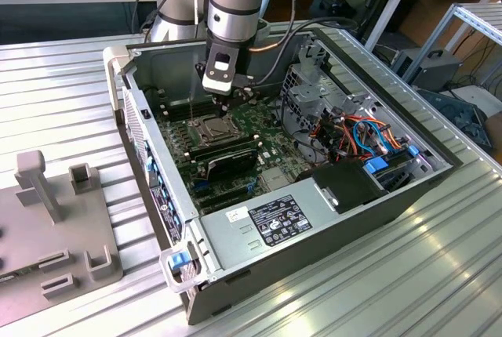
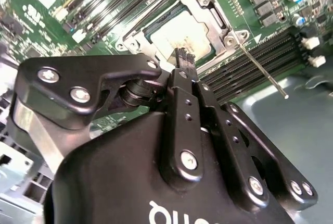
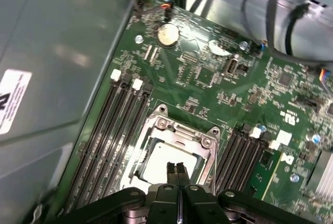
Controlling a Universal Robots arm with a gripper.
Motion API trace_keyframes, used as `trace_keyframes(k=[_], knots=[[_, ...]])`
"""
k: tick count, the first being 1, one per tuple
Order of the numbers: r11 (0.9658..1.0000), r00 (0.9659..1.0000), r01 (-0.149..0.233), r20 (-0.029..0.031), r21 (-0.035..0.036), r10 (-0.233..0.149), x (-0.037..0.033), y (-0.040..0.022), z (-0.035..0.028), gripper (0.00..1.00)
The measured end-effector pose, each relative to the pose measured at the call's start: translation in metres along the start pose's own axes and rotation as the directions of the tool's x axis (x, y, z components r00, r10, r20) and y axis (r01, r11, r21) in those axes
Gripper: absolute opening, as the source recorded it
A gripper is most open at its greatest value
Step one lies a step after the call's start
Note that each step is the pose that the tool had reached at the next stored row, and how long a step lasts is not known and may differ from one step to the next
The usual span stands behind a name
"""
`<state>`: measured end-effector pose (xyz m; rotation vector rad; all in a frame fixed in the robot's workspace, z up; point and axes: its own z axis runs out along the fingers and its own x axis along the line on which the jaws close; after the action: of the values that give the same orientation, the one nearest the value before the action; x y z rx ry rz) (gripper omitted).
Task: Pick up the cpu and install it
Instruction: 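Install the first cpu locking lever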
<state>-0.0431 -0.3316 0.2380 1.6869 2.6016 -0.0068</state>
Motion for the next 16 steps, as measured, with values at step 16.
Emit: trace_keyframes(k=[16], knots=[[0.992, 0.992, 0.126, -0.002, -0.0048, -0.126, 0.0, 0.0, 0.0, 0.11]])
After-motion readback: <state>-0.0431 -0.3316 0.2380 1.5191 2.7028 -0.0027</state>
